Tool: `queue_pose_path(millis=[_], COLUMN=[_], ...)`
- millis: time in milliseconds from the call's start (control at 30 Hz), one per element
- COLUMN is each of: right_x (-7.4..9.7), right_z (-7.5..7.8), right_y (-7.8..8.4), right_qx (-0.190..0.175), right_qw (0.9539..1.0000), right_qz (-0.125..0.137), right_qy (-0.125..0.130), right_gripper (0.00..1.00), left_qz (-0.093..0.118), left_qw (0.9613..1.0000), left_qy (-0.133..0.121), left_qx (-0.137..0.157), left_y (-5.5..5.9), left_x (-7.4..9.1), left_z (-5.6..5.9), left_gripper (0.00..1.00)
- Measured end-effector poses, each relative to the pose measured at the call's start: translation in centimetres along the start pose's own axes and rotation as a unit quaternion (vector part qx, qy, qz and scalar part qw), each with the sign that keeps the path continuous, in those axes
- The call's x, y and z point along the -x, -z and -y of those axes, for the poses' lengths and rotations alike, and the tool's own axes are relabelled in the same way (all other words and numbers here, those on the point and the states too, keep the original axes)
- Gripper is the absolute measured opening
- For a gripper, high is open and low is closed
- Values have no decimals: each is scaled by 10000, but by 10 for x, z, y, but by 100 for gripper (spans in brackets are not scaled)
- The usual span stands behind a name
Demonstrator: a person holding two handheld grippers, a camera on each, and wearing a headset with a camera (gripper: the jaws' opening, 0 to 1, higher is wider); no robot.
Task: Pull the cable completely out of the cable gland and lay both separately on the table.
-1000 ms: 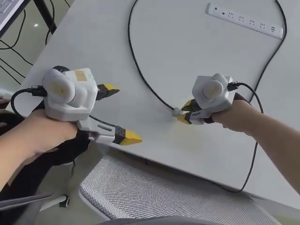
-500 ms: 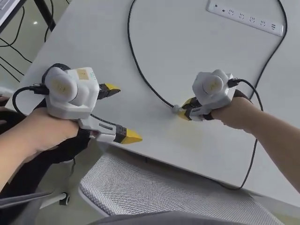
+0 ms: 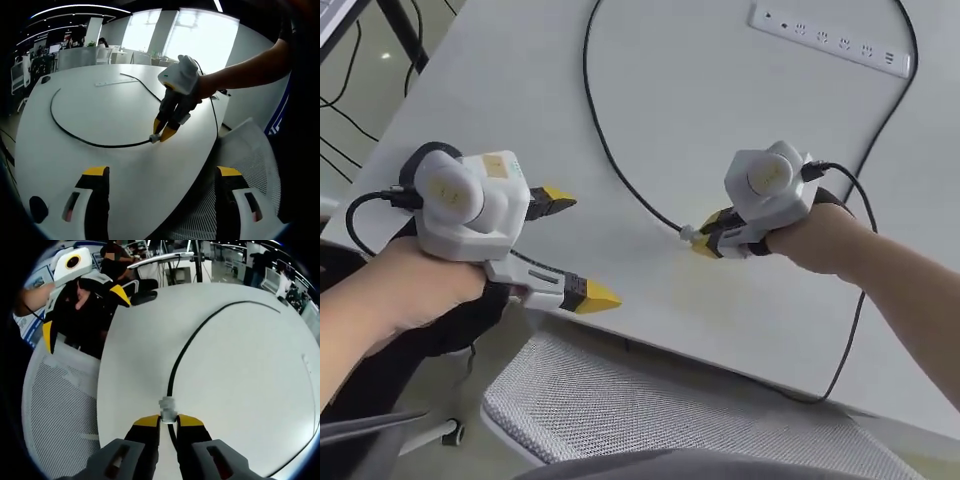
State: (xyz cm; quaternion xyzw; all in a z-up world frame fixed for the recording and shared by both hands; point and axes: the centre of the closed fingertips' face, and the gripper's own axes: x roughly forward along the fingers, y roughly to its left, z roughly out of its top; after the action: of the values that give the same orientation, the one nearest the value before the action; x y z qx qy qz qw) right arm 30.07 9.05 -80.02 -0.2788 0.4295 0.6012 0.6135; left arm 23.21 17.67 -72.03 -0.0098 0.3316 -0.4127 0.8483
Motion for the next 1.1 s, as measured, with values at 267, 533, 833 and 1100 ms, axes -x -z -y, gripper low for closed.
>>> queue_pose_path(millis=[267,533,833,1100], right_x=[10,27,48,67], right_z=[-9,-23,-40,-60], right_y=[-4,-5,-5,-12], right_qx=[59,336,469,539], right_qw=[9999,9994,9989,9985], right_qz=[44,-48,-52,69], right_qy=[-100,-35,52,63], right_gripper=[6,6,6,6], left_qz=[179,155,135,231], left_qw=[9997,9993,9980,9968], left_qy=[96,208,401,537], left_qx=[-109,-283,-461,-549], left_y=[-19,-27,-32,-44], left_x=[-6,-16,-22,-24], left_z=[3,10,26,41], left_gripper=[85,84,85,85])
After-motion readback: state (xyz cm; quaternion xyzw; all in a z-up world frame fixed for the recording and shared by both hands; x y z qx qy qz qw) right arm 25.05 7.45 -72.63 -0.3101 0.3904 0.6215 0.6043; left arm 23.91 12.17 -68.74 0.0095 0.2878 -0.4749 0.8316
